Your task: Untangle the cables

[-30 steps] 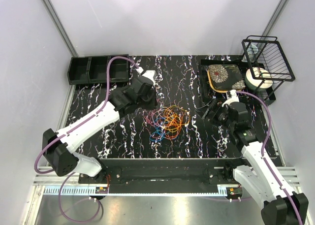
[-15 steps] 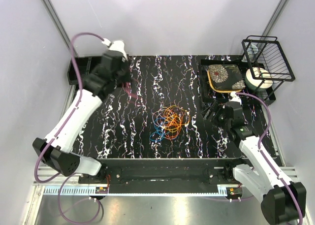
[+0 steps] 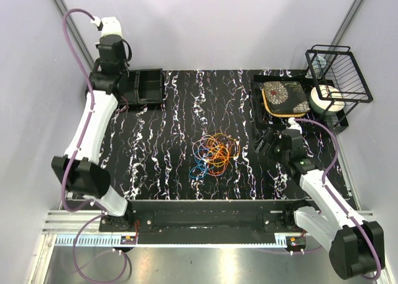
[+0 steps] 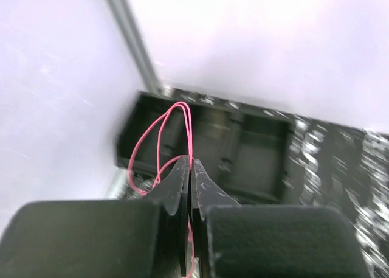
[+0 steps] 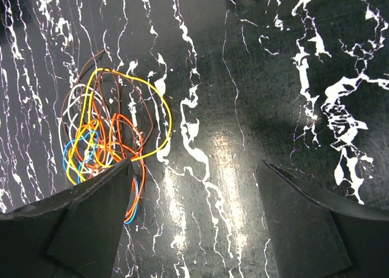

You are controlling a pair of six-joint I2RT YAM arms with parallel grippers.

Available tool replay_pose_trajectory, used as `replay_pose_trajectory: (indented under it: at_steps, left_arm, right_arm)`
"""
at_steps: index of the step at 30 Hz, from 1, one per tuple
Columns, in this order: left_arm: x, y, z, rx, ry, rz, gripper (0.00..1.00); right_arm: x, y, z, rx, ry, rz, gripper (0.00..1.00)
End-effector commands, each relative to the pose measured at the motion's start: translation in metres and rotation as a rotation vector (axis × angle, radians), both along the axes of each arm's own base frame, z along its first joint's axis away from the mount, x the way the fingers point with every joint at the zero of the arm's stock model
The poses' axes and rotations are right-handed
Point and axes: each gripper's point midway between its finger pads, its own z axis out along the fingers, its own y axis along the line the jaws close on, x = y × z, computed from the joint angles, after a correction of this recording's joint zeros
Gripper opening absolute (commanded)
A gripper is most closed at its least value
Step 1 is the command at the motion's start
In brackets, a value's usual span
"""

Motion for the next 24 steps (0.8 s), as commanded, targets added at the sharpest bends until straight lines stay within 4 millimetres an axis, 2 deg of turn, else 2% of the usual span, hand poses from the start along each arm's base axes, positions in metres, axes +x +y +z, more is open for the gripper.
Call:
replay_pose_trajectory:
  at_steps: [1, 7, 8, 9, 10, 11, 13, 14, 16, 18, 19, 22, 24]
  left_arm:
    - [0.026, 0.046, 0.054, 0.097, -0.162, 0.157, 0.00]
    - [0.058, 0.095, 0.055, 0.138, -0.168, 0.268, 0.00]
    - [0.064, 0.101, 0.048, 0.144, -0.158, 0.285, 0.00]
    - [0.064, 0.114, 0.051, 0.142, -0.171, 0.314, 0.00]
    - [0.068, 0.119, 0.051, 0.136, -0.187, 0.319, 0.00]
    - [0.074, 0.130, 0.044, 0.123, -0.186, 0.336, 0.00]
    - [0.078, 0.139, 0.052, 0.111, -0.219, 0.348, 0.00]
    - [0.085, 0.142, 0.044, 0.115, -0.210, 0.354, 0.00]
    - [0.093, 0.145, 0.050, 0.118, -0.240, 0.352, 0.00]
    - [0.103, 0.147, 0.043, 0.149, -0.226, 0.347, 0.00]
    - [0.107, 0.143, 0.047, 0.159, -0.256, 0.347, 0.00]
    - [0.112, 0.139, 0.044, 0.205, -0.264, 0.363, 0.00]
    - [0.121, 0.136, 0.033, 0.189, -0.250, 0.336, 0.00]
  right_arm:
    - [0.004, 0.005, -0.001, 0.029, -0.021, 0.004, 0.88]
    - [0.003, 0.000, -0.004, 0.026, -0.020, -0.032, 0.88]
    - [0.002, -0.001, -0.005, 0.023, -0.017, -0.033, 0.87]
    - [0.002, -0.001, -0.002, 0.027, -0.032, -0.034, 0.87]
    - [0.002, -0.001, -0.001, 0.030, -0.044, -0.034, 0.87]
    - [0.000, -0.001, -0.002, 0.034, -0.046, -0.036, 0.87]
    - [0.000, -0.001, 0.004, 0.044, -0.073, -0.033, 0.87]
    - [-0.002, 0.000, 0.004, 0.048, -0.080, -0.030, 0.87]
    - [-0.002, 0.002, 0.007, 0.059, -0.095, -0.017, 0.87]
    - [-0.002, 0.004, 0.007, 0.068, -0.100, -0.006, 0.87]
    - [-0.002, 0.005, 0.006, 0.071, -0.097, -0.003, 0.88]
    - [-0.002, 0.008, 0.005, 0.073, -0.086, 0.008, 0.88]
    - [-0.001, 0.009, 0.003, 0.073, -0.074, 0.015, 0.88]
